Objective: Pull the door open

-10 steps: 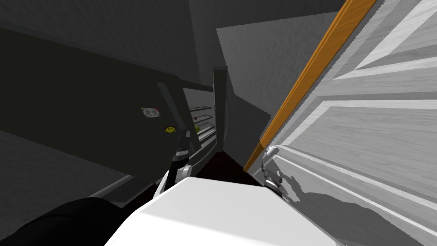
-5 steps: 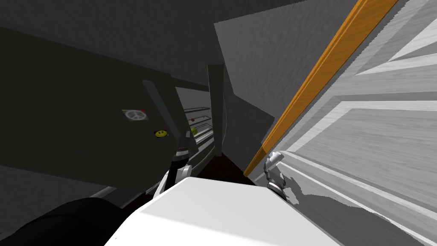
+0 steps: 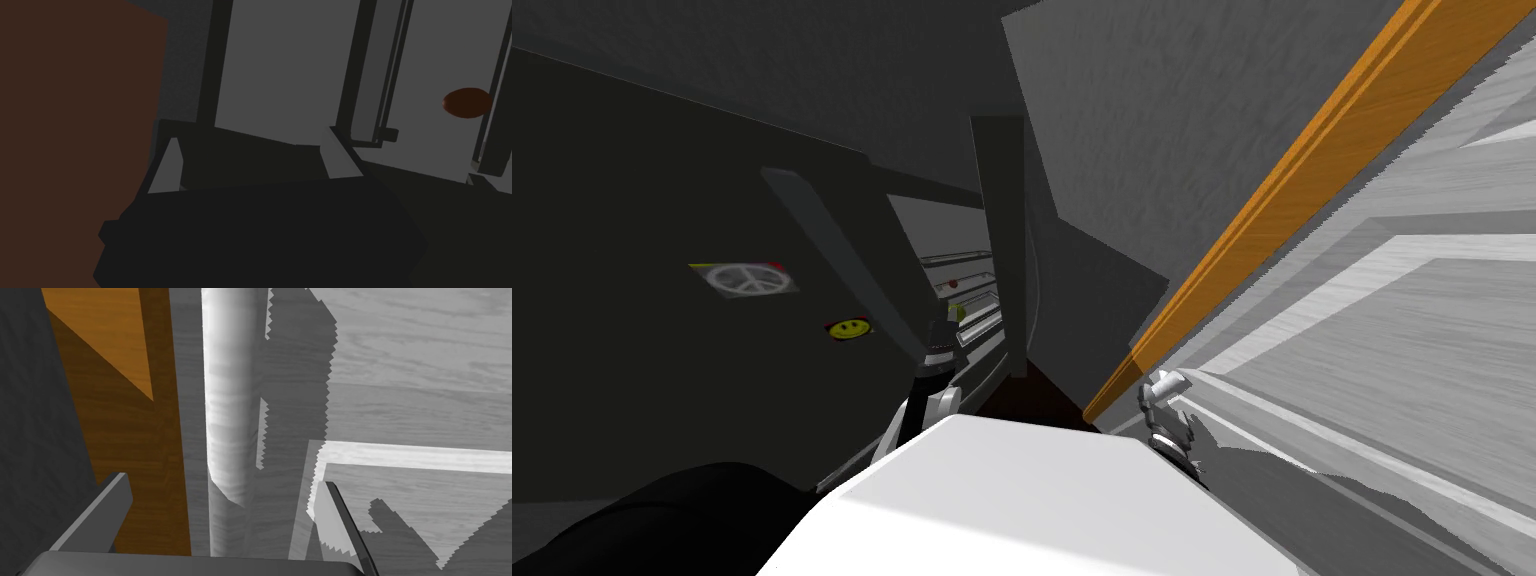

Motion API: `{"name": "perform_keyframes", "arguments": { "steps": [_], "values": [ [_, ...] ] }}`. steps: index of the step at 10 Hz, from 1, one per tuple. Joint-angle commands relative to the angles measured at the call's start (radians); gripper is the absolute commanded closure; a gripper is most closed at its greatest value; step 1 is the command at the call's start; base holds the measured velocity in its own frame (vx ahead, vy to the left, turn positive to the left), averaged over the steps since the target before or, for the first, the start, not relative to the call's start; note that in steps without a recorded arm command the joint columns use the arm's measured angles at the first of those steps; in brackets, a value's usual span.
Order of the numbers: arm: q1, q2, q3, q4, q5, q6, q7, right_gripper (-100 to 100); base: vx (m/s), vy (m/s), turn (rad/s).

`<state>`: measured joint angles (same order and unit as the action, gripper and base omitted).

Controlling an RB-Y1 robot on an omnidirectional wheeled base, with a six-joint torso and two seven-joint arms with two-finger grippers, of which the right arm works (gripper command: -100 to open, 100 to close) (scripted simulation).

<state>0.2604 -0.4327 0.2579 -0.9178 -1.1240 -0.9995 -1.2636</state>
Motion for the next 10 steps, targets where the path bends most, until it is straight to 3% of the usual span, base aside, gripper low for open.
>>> {"name": "perform_keyframes", "arguments": {
  "steps": [1,3,4,5,10],
  "values": [
    [0.000,-0.016,0.002,0.019,0.005,-0.002,-0.033,-100,0.131,-0.055,-0.019],
    [-0.002,-0.035,0.004,0.045,0.012,-0.005,-0.071,-100,0.164,-0.052,-0.017],
    [0.007,-0.028,0.003,0.024,0.009,-0.003,-0.052,-100,0.055,-0.003,-0.039],
    [0.007,-0.028,0.003,0.024,0.009,-0.003,-0.052,100,-0.024,0.019,0.040],
    [0.007,-0.028,0.003,0.024,0.009,-0.003,-0.052,100,-0.008,-0.001,0.002]
  ]
}}
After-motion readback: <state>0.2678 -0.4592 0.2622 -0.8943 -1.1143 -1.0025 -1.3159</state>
